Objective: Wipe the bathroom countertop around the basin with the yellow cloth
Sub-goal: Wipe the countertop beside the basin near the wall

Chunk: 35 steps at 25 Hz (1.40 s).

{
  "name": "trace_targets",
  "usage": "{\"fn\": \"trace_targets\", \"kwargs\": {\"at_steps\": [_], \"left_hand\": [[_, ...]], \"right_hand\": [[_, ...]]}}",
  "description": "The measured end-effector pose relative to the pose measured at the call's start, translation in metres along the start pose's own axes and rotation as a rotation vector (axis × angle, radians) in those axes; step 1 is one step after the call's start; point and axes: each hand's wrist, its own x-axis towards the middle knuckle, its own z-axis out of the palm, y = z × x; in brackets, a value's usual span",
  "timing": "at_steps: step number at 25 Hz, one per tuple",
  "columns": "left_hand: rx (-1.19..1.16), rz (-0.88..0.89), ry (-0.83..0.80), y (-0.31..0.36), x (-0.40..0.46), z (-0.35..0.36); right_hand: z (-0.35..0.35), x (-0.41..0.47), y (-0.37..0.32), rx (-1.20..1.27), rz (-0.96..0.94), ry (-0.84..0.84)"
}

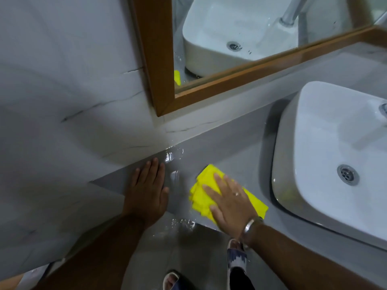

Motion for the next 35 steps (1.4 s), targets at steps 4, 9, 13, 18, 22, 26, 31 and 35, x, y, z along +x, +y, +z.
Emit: {"fn": "trace_targets", "kwargs": {"at_steps": [4,9,13,18,22,26,31,35], "left_hand": [[0.003,0.02,0.053,-0.003,0.002,0.006],[-0.006,0.015,0.073,-0.002,0.002,0.008],[-0.019,0.023,0.062,-0.003,0.003,0.007],[-0.021,0.021,0.054,0.0,0.0,0.006],[-0.008,0.052,0.11,-0.003,-0.002,0.002],[0.014,0.027,0.032,0.0,-0.009,-0.004],[0.055,0.285,-0.165,0.015,0.019,-0.036],[0.027,0.529,-0.307,0.073,0.003,-0.044]], "right_hand": [[-0.011,0.103,0.035,0.238,0.876,0.157],[-0.024,0.135,0.052,0.337,1.069,0.124],[-0.002,0.029,-0.011,0.003,0.065,0.014],[-0.023,0.071,0.047,0.004,0.044,-0.095],[-0.029,0.109,0.054,0.032,0.161,-0.187],[-0.012,0.003,-0.011,0.017,-0.275,-0.118],[-0.032,-0.004,0.001,0.117,0.099,-0.202],[-0.044,-0.04,-0.004,0.032,0.161,-0.311]]}}
